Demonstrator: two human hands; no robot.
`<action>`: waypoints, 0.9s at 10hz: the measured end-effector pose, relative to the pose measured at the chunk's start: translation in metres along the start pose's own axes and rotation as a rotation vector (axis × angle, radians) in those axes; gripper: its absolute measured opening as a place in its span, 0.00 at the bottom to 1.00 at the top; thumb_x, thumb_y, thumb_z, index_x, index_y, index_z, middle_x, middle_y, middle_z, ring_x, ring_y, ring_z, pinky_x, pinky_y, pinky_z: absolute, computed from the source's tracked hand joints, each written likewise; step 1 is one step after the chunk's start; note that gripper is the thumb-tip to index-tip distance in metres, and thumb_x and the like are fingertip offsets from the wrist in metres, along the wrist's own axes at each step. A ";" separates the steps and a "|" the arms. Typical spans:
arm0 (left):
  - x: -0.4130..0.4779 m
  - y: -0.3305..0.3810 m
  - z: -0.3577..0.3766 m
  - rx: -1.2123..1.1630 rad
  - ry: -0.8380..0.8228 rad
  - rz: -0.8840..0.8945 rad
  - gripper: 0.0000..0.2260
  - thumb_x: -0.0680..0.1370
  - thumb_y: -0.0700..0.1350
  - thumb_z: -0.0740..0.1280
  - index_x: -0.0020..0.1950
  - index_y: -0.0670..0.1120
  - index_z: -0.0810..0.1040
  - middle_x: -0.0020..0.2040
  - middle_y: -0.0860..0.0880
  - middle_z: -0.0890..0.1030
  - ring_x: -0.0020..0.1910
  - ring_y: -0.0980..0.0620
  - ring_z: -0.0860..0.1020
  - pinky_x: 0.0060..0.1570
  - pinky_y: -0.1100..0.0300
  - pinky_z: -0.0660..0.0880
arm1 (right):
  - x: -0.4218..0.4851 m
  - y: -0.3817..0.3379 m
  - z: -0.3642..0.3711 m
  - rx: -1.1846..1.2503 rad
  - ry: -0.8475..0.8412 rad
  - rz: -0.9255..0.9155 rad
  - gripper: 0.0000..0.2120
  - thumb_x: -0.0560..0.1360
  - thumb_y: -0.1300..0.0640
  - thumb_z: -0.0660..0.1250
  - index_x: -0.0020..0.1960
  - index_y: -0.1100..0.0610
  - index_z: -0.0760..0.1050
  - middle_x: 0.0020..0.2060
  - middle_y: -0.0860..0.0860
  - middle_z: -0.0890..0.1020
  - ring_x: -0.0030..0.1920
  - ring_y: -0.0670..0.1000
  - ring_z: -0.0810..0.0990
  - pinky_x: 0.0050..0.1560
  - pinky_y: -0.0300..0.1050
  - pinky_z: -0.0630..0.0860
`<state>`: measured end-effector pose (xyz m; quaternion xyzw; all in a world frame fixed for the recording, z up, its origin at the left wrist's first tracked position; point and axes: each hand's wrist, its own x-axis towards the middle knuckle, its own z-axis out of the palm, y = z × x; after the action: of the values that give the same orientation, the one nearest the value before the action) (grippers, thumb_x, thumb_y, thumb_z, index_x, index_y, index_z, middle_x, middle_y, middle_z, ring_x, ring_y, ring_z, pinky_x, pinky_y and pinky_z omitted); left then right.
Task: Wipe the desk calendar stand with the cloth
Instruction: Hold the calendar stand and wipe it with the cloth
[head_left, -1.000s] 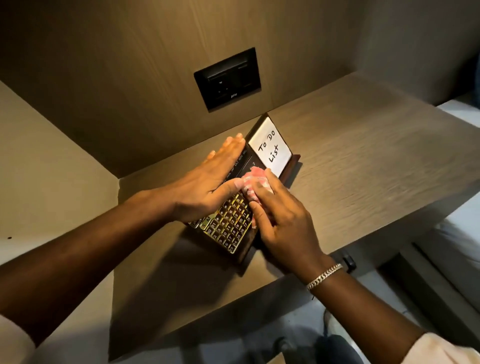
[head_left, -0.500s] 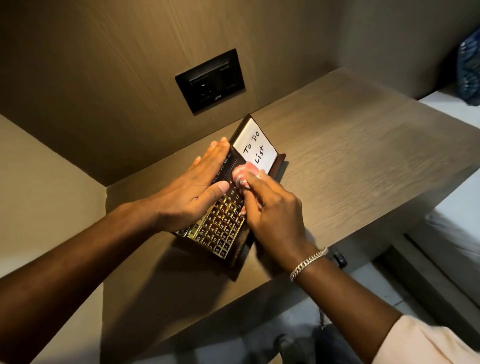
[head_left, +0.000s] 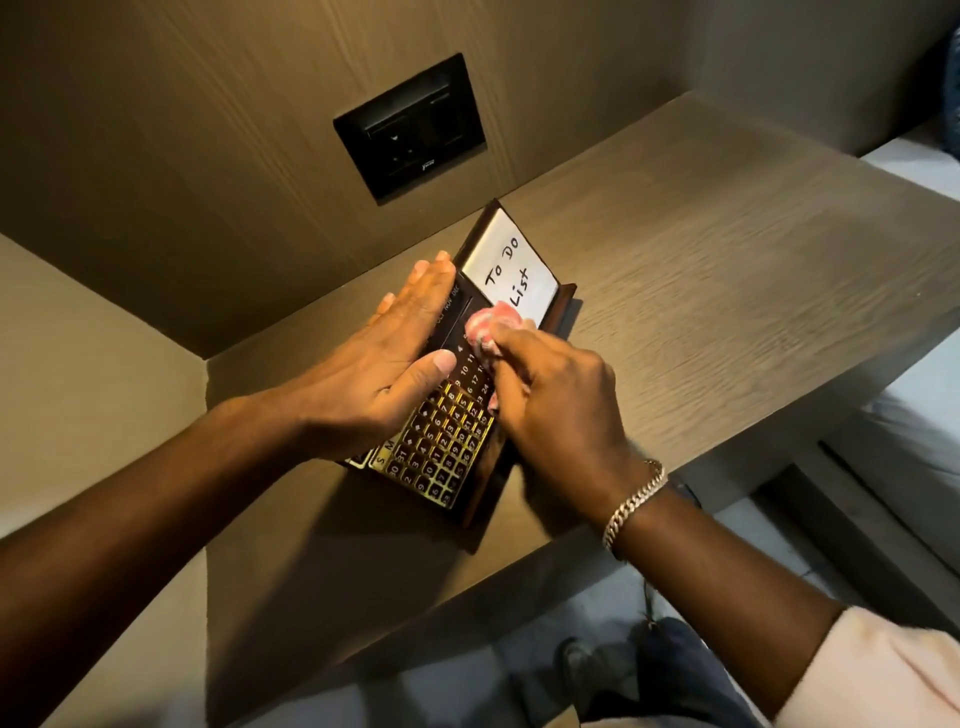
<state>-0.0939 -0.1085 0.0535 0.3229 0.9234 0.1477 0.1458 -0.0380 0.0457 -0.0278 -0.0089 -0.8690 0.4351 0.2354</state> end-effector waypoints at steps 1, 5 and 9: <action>-0.002 0.004 0.001 -0.015 0.014 0.003 0.31 0.75 0.57 0.50 0.73 0.54 0.38 0.77 0.57 0.41 0.77 0.59 0.40 0.77 0.56 0.43 | -0.016 -0.004 0.007 0.036 0.053 0.040 0.12 0.77 0.62 0.67 0.60 0.59 0.81 0.46 0.56 0.86 0.41 0.52 0.84 0.43 0.49 0.83; 0.007 -0.012 0.004 0.080 0.006 0.059 0.34 0.77 0.60 0.50 0.78 0.51 0.39 0.79 0.55 0.39 0.77 0.60 0.38 0.78 0.52 0.44 | -0.006 0.008 -0.003 0.056 0.038 -0.008 0.14 0.77 0.63 0.67 0.61 0.56 0.80 0.54 0.57 0.85 0.49 0.55 0.85 0.49 0.52 0.83; 0.011 -0.015 -0.004 0.171 -0.107 0.134 0.48 0.70 0.55 0.64 0.76 0.51 0.31 0.77 0.54 0.30 0.74 0.63 0.30 0.71 0.63 0.35 | 0.013 0.009 -0.013 0.047 -0.030 -0.051 0.13 0.73 0.60 0.73 0.57 0.52 0.83 0.46 0.52 0.88 0.45 0.51 0.86 0.49 0.38 0.79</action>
<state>-0.1121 -0.1132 0.0501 0.4024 0.8999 0.0602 0.1568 -0.0461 0.0645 -0.0225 0.0253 -0.8620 0.4492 0.2337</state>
